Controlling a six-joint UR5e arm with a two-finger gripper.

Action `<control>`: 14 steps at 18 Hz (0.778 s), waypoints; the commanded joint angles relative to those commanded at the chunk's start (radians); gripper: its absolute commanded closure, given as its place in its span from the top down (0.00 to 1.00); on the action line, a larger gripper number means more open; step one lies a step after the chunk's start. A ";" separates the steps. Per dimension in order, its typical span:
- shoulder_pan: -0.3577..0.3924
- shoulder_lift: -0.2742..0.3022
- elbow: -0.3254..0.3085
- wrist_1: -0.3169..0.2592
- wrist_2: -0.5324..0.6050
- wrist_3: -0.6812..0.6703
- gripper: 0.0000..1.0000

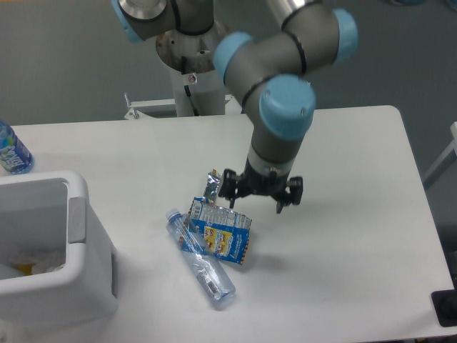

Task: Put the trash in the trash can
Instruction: 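Move the open gripper down toward the blue snack wrapper, then close the gripper on the blue snack wrapper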

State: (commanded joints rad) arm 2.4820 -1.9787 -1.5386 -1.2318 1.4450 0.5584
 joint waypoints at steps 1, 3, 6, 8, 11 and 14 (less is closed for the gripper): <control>0.002 -0.008 -0.002 0.002 0.003 -0.002 1.00; 0.002 -0.028 -0.002 0.008 0.005 -0.002 1.00; -0.002 -0.068 -0.002 0.031 0.006 -0.015 1.00; -0.006 -0.071 -0.015 0.044 0.006 -0.028 1.00; -0.008 -0.075 -0.041 0.064 0.009 -0.028 1.00; -0.015 -0.081 -0.060 0.078 0.011 -0.026 1.00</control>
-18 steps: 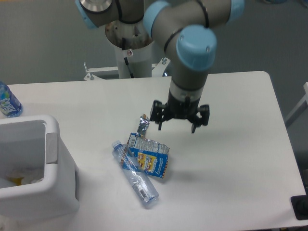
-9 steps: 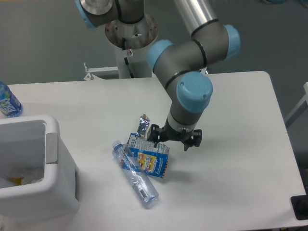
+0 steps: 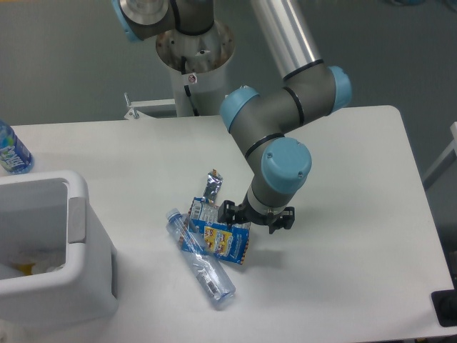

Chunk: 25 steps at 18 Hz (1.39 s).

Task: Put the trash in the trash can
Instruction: 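Close the gripper on the blue snack wrapper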

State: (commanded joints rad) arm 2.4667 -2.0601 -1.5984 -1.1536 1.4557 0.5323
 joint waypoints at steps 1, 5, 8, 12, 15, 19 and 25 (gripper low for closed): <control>-0.003 -0.009 -0.002 0.005 0.002 0.000 1.00; -0.020 -0.037 -0.006 0.005 0.032 -0.002 1.00; -0.022 -0.037 -0.006 0.003 0.052 -0.005 0.76; -0.028 -0.034 -0.006 0.000 0.060 -0.021 0.24; -0.028 -0.031 -0.003 -0.001 0.061 -0.023 0.02; -0.028 -0.026 0.000 0.000 0.061 -0.023 0.00; -0.025 -0.017 0.021 0.003 0.060 -0.020 0.00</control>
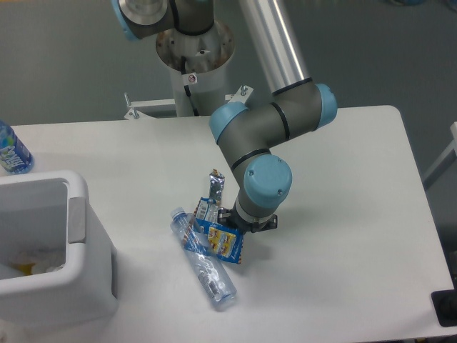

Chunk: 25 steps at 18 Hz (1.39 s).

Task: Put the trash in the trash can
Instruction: 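Close the gripper on the blue snack wrapper, then lift the wrapper and carry it over the white trash bin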

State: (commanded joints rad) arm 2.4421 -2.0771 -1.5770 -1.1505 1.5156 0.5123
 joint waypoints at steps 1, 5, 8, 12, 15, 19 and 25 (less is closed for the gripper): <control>0.002 0.012 0.000 0.002 -0.002 0.006 0.00; 0.009 0.060 0.002 0.005 -0.002 0.012 0.00; 0.012 0.104 0.008 0.003 -0.003 0.047 0.00; 0.018 0.133 0.011 0.005 -0.003 0.063 0.00; 0.023 0.135 0.031 0.002 -0.005 0.063 0.00; 0.035 0.153 0.097 -0.002 -0.027 0.055 0.00; 0.077 0.173 0.227 0.023 -0.240 -0.090 0.00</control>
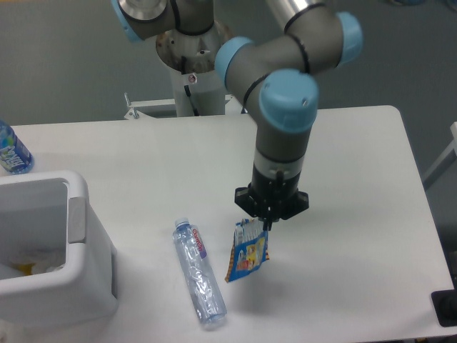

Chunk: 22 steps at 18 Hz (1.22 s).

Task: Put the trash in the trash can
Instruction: 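Lift the wrapper and carry it over the white trash bin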

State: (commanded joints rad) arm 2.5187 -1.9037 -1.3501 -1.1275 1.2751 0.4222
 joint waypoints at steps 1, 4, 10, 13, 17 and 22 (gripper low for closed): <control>0.000 0.002 0.017 0.006 -0.029 -0.026 0.00; -0.001 0.047 0.039 0.014 -0.063 -0.056 0.00; -0.059 0.150 0.043 0.092 -0.135 -0.253 0.00; -0.136 0.184 0.040 0.137 -0.143 -0.333 0.00; -0.276 0.232 0.028 0.137 -0.148 -0.350 0.00; -0.397 0.252 0.013 0.137 -0.148 -0.356 0.00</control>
State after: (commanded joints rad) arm 2.1217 -1.6521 -1.3376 -0.9909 1.1275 0.0660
